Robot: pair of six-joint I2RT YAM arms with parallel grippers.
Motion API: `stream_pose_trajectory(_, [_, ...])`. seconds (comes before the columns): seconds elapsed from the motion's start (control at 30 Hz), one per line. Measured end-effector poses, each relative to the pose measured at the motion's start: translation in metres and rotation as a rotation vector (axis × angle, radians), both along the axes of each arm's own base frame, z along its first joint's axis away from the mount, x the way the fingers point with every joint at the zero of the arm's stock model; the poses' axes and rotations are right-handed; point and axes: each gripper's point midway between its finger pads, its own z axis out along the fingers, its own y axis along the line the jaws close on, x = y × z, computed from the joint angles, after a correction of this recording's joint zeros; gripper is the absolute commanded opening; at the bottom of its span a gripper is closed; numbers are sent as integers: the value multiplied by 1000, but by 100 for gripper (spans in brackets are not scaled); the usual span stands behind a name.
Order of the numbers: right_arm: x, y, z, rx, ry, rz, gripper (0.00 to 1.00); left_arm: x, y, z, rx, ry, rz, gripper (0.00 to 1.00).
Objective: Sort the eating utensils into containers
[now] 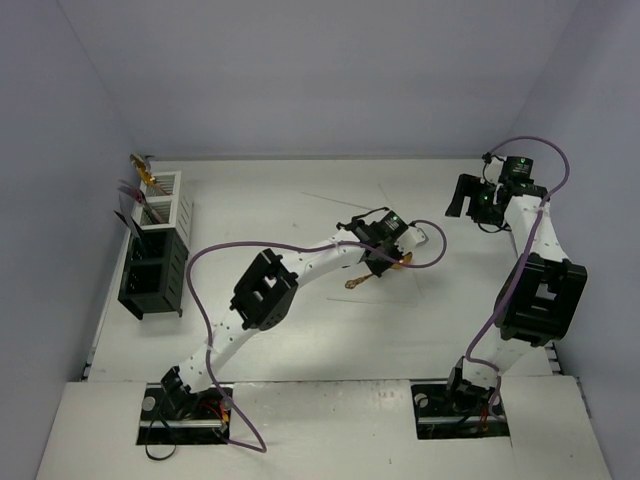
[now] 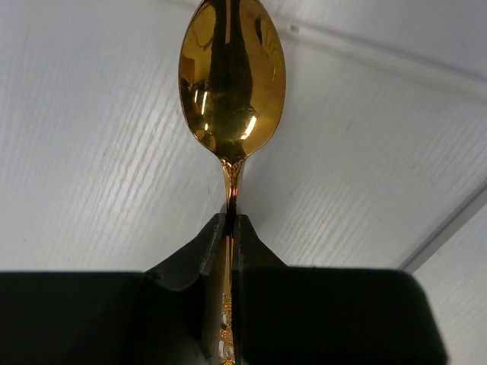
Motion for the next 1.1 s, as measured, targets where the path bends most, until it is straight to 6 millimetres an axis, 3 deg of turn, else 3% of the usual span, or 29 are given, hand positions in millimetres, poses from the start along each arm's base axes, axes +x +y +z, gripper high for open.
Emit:
stream_pose_trajectory(0.1, [0, 1, 0, 2, 0, 2, 77, -4, 20, 1, 23, 28, 12, 0])
stream_pose_trajectory(0.2, [0, 2, 0, 8, -2, 6, 77, -3, 57, 2, 55, 71, 50, 0])
stream_pose_trajectory(0.33, [0, 3, 1, 15, -4, 12, 77, 28, 110, 28, 20, 72, 158, 0])
stream_pose_trajectory(0.43, [1, 4, 1, 20, -7, 16, 77, 63, 153, 79, -83, -4, 260, 0])
stream_pose_trajectory(0.57, [1, 5, 2, 23, -9, 19, 77, 105, 208, 178, -274, -211, 381, 0])
stream_pose_trajectory(0.67, [1, 6, 2, 26, -10, 21, 77, 120, 254, 250, -418, -386, 462, 0])
stream_pose_trajectory(0.8, [1, 6, 2, 28, -10, 23, 77, 134, 323, 318, -573, -563, 583, 0])
stream_pose_trajectory(0.9, [1, 7, 2, 29, -11, 24, 77, 147, 377, 334, -625, -671, 661, 0])
stream_pose_trajectory(1.1, [1, 7, 2, 30, -10, 26, 77, 166, 470, 310, -582, -785, 807, 0])
